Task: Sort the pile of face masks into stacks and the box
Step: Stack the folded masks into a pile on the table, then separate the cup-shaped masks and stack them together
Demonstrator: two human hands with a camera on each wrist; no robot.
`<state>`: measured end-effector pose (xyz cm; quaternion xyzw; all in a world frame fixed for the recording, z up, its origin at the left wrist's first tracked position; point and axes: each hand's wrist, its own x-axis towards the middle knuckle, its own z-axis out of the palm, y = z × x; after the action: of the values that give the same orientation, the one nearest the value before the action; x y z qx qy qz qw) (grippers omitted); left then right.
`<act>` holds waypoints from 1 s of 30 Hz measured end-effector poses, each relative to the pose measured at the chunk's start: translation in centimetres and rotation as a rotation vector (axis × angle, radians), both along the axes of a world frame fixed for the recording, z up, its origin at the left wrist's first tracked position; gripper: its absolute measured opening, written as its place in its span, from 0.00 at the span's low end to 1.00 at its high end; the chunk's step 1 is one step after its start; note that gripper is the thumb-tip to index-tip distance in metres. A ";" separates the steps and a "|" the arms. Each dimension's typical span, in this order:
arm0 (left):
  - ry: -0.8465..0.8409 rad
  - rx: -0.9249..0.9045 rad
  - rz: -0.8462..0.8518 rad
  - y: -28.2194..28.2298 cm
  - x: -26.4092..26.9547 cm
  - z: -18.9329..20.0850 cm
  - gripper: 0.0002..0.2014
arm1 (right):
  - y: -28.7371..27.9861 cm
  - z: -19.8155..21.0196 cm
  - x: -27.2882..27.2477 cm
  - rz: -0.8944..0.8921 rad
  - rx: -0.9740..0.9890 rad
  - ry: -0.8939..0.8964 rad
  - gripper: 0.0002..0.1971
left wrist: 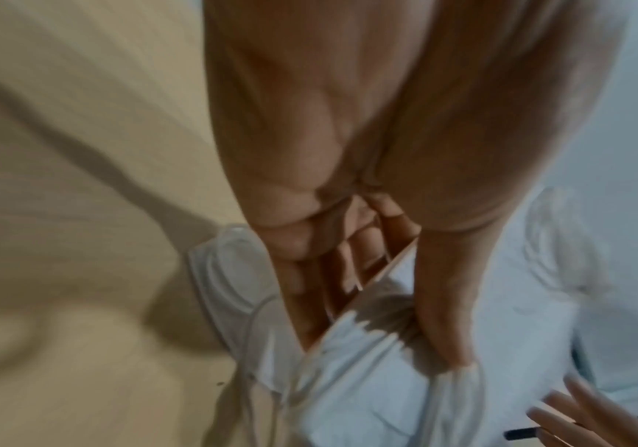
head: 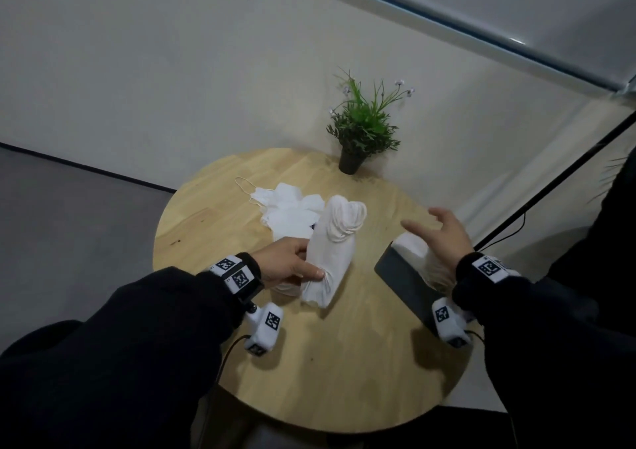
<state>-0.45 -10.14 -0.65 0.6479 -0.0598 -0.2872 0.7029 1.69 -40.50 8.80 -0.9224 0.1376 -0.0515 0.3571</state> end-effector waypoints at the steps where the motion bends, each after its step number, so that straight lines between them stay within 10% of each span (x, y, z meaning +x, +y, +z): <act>1: 0.034 0.037 0.006 0.0 0.2 -0.8 0.15 | -0.8 -0.2 0.7 0.018 -0.145 0.095 0.55; 6: 0.091 0.153 0.103 0.2 1.5 -3.6 0.18 | -2.5 -2.2 3.1 0.138 -0.446 0.420 0.78; 11: -0.081 0.205 0.292 -0.1 3.1 -2.6 0.26 | -1.2 -3.2 2.5 0.068 -0.730 0.472 0.65; 30: -0.431 0.017 0.378 -3.9 0.6 2.9 0.24 | 5.4 -3.2 -7.1 0.811 -0.514 0.409 0.56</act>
<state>0.11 -13.99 2.23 0.6994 -0.0836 -0.0073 0.7097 -5.40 -35.11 5.56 -0.9507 -0.1809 0.2402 0.0763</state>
